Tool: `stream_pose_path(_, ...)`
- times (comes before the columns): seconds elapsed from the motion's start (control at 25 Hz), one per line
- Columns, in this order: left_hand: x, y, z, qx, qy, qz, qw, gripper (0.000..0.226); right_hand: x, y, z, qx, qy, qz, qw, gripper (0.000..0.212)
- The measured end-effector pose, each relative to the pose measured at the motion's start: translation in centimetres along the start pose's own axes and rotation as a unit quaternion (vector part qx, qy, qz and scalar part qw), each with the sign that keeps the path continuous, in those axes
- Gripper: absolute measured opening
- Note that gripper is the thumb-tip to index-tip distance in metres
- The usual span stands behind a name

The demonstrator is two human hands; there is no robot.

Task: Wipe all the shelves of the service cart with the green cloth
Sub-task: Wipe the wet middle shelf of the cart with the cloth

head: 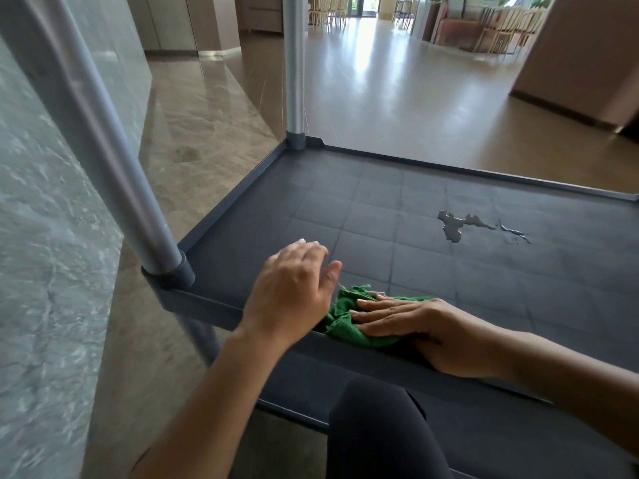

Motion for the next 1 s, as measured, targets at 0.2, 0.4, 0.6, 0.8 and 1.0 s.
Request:
stream_pose_path(0.2,-1.3,-1.1,-0.2,0.039,-0.077,0.024,0.996,0.082,0.5,2.5,2.8,0.008,0.020,-0.027,0.999,0.068)
stream_pose_path(0.4,-1.5,-1.0,-0.3,0.044,-0.081,0.030,0.995,0.080,3.1,11.4,8.4,-0.117,0.068,-0.047,0.990,0.069)
stream_pose_path(0.6,-1.5,-1.1,-0.3,0.055,-0.083,0.026,0.995,0.083,5.5,18.8,12.1,-0.252,0.110,-0.097,0.956,0.063)
stream_pose_path(0.8,-1.3,-1.3,0.0,0.068,-0.064,0.001,0.996,0.086,4.8,16.9,11.3,-0.245,0.129,-0.106,0.955,0.062)
stream_pose_path(1.0,-1.2,-1.7,0.1,0.069,-0.042,-0.013,0.997,0.083,1.9,7.7,6.5,-0.125,0.082,-0.075,0.986,0.065)
Point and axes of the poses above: each hand's wrist, its own z-axis towards the middle knuckle, its own x-axis out of the back of the hand, y = z × x, the point moved 7 cm from there along z, towards the middle knuckle, and after that the axes turned 13 degrees about -z, right-handed, at the moved point
